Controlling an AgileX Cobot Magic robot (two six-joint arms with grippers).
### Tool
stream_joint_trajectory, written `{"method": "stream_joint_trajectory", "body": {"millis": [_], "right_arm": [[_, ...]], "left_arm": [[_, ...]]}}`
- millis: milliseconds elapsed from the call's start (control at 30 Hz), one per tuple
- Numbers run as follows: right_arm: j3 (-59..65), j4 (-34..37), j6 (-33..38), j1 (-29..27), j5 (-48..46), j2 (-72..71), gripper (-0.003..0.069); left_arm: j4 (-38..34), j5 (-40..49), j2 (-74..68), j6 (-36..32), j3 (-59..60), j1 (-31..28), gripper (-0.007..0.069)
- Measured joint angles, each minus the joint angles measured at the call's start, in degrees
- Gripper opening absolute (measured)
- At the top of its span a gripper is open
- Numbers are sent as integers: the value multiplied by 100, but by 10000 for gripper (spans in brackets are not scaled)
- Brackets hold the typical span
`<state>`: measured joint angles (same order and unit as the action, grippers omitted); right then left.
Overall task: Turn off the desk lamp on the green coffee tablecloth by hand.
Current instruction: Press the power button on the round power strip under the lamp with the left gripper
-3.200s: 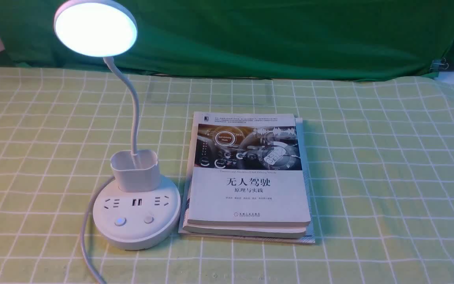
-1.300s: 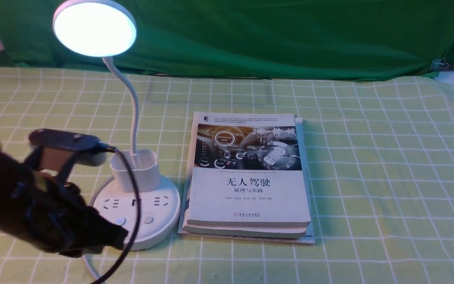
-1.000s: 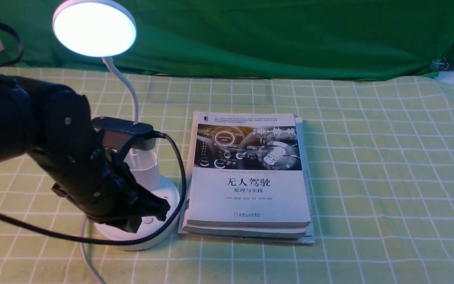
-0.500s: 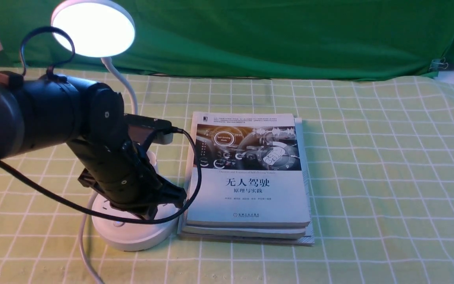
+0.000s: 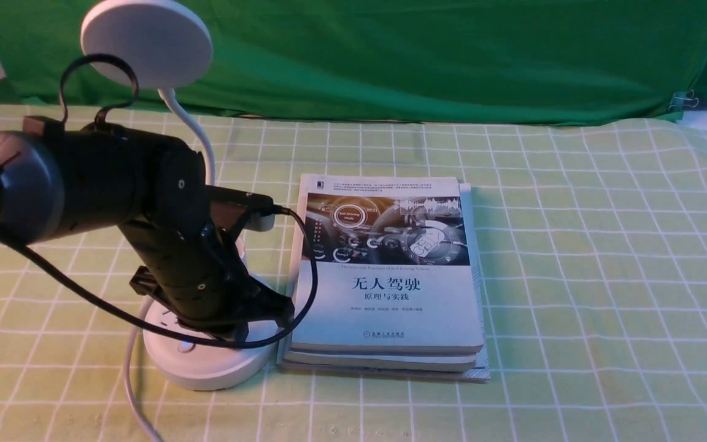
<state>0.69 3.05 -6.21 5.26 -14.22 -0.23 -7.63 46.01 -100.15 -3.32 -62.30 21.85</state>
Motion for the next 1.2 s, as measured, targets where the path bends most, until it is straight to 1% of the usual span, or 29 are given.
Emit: {"method": "stream_joint_trajectory", "body": {"millis": [233, 667, 1200], "right_arm": [[0, 0, 3, 0, -5, 0, 238], [0, 0, 0, 0, -10, 0, 238], [0, 0, 2, 0, -10, 0, 238]], "left_arm": [[61, 5, 428, 38, 49, 0, -1], [66, -11, -94, 42, -14, 0, -1], [66, 7, 341, 42, 47, 0, -1]]}}
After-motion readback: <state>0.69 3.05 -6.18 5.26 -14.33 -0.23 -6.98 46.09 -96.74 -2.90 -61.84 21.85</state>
